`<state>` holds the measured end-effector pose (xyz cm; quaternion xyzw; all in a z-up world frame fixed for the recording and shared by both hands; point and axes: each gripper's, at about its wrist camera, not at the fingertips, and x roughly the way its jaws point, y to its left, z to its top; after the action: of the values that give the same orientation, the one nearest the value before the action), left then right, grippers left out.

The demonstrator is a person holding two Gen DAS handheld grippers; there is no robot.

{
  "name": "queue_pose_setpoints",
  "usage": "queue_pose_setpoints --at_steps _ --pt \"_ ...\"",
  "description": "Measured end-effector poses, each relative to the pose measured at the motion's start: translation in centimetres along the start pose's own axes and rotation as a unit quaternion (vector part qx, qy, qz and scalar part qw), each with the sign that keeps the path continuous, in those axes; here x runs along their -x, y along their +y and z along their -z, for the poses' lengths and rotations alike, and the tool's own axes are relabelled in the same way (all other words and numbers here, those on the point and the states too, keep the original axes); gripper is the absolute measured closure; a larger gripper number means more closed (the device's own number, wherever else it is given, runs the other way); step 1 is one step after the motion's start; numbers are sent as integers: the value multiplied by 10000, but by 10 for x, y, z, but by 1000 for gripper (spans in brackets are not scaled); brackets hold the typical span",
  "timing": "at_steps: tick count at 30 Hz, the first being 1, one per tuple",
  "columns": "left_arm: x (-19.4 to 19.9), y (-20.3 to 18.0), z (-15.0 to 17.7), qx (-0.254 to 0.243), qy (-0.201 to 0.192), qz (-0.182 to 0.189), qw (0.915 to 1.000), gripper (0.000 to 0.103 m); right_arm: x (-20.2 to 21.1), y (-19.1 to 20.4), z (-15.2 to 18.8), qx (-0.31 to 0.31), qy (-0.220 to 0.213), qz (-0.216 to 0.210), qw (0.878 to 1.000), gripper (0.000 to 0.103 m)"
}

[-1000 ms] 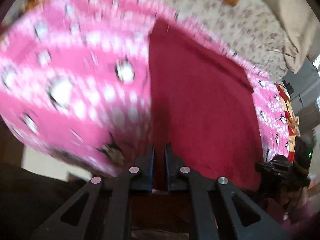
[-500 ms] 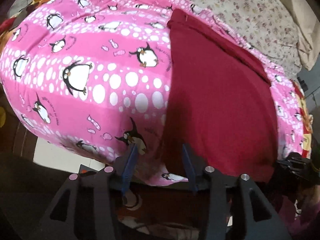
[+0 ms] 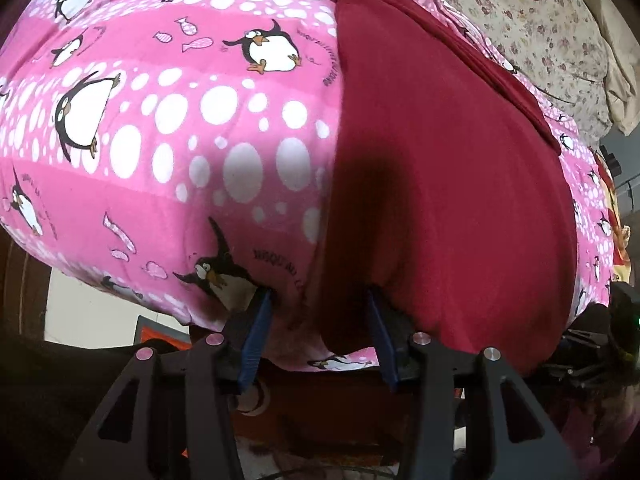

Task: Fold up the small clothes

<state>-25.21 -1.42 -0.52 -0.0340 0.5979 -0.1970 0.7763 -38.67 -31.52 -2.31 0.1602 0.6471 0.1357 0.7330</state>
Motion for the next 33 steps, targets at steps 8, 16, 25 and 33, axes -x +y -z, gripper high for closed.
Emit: queue_pose_setpoints --at_steps 8,16,25,33 --pt "-2 -3 -2 -44 -14 -70 10000 77 -2 3 -3 105 -90 -49 9999 82" --pt "-1 -3 0 -7 -69 46 10000 89 12 5 1 307 -306 -22 9991 93" --pt "51 9 0 230 -526 866 9946 103 70 11 8 539 -1157 -460 9907 95" --pt "106 11 -33 341 -1389 1236 9820 103 127 -6 -11 229 -2128 -1065 9710 95"
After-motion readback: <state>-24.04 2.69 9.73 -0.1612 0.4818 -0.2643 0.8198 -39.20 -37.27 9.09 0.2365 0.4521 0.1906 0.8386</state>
